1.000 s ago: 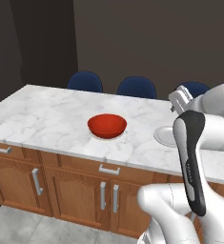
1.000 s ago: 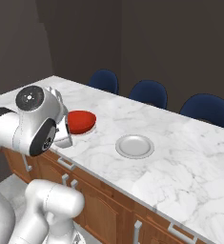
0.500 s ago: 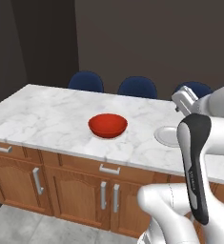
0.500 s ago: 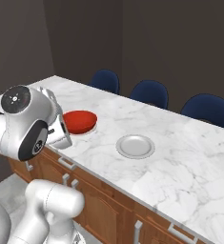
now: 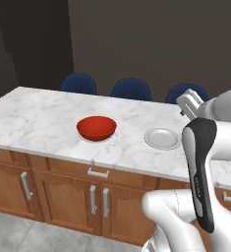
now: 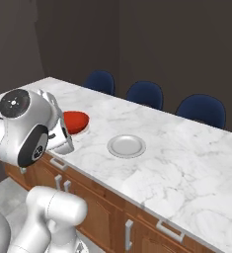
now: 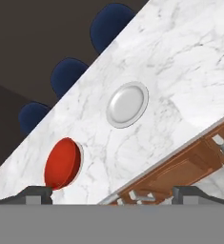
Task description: Move the bowls from the cabinet to the plates on the dining table.
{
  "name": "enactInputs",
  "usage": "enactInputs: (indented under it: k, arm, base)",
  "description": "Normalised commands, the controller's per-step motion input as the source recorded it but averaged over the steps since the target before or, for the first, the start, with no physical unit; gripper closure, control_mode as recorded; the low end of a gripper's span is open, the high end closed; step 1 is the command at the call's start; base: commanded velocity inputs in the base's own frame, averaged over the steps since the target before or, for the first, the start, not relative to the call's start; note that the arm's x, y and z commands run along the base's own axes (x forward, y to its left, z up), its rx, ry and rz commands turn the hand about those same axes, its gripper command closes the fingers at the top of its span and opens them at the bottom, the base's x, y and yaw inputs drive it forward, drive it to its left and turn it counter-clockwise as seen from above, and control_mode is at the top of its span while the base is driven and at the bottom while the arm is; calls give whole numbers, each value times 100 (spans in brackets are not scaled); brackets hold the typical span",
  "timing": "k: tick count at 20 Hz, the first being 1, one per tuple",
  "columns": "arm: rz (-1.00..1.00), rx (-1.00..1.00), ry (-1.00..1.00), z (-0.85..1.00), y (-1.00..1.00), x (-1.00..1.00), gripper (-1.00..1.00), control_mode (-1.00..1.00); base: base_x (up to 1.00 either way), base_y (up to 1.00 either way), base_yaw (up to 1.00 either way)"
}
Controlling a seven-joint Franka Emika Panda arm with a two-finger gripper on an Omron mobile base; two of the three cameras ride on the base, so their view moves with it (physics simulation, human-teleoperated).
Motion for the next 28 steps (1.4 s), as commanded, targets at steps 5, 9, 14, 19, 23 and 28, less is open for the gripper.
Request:
enactInputs:
  k: [5,9,14,19,23,28]
  arm:
    - [0,0,0,0,0,0,-100,100]
    - [0,0,0,0,0,0,-100,100]
    - [0,0,0,0,0,0,-100,100]
    - [0,0,0,0,0,0,-100,100]
    - [0,0,0,0,0,0,-100,100]
    - [0,0,0,0,0,0,-100,100]
  base:
    - [-5,-59,-4]
    - [-3,-52,-8]
    - [0,-10,-22]
    - [0,0,-25]
    - [0,0,-25]
    - [0,0,-25]
